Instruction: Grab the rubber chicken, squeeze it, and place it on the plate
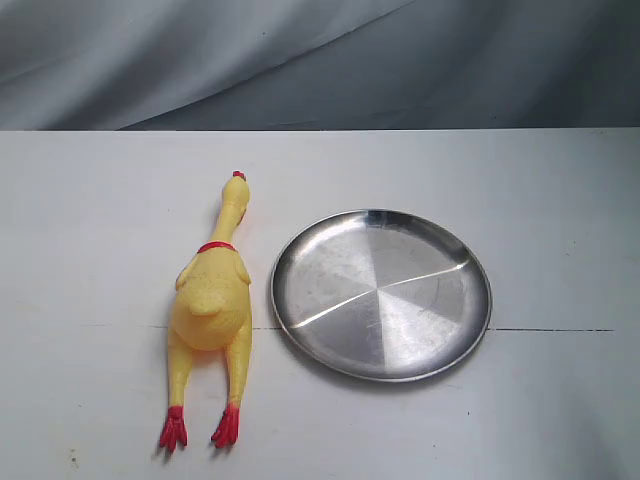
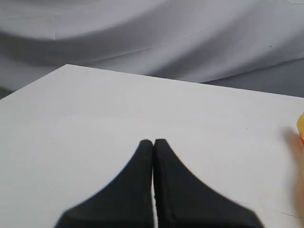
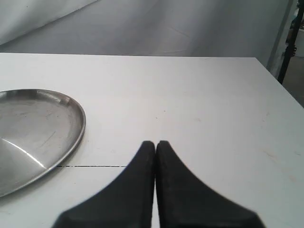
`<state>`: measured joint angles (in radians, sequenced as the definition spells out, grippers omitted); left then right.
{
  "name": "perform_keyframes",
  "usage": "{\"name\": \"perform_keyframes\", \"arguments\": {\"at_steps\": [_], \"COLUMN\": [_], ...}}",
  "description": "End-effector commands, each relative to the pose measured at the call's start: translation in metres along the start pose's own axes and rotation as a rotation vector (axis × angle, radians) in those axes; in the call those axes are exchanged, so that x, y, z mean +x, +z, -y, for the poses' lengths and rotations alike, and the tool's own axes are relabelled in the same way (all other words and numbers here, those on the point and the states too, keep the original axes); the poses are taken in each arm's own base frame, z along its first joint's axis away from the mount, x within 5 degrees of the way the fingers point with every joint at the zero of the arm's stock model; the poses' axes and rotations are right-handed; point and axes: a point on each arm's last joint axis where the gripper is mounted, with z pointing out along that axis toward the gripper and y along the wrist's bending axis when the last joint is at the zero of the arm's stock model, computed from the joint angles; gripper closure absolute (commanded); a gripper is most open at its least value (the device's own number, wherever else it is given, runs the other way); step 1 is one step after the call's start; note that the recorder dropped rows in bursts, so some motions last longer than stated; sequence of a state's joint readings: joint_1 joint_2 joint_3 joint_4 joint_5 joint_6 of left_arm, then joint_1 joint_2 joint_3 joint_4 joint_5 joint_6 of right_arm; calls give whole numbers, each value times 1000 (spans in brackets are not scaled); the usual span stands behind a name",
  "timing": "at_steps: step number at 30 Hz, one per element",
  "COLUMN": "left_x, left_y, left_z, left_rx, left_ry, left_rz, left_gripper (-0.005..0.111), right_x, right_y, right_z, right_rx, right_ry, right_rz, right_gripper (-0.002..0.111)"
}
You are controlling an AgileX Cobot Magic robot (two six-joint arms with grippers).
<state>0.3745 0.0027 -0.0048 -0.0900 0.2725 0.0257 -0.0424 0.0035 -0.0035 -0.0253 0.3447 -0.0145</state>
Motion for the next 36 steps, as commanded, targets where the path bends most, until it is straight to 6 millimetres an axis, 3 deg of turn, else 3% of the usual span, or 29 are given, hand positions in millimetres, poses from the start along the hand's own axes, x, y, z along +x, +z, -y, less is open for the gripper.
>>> {"name": "perform_keyframes", "arguments": {"at_steps": [1, 12, 19, 25, 30, 33, 36], "left_x": [-3, -26, -43, -45, -54, -55, -72], "left_y": [0, -4, -12, -13, -18, -18, -25], "left_z": [0, -1, -2, -2, -2, -2, 1], "left_rx": [-6, -7, -17, -18, 26, 44, 50], "left_ry": [7, -39, -32, -21, -162, -219, -203], "left_rz": [48, 302, 514, 536, 649, 616, 568], "left_gripper": [106, 106, 106, 106, 106, 106, 106], "right_x": [1, 0, -27, -32, -48, -60, -75], "right_y": [0, 0, -4, -6, -14, -23, -31], "right_z": [1, 1, 1, 1, 1, 1, 2], "right_rx": [10, 10, 10, 11, 15, 18, 19], "right_ry": [-4, -5, 10, 10, 10, 9, 9], "right_rz": [3, 15, 313, 376, 569, 737, 737], "right_gripper": [108, 108, 108, 108, 108, 108, 108]}}
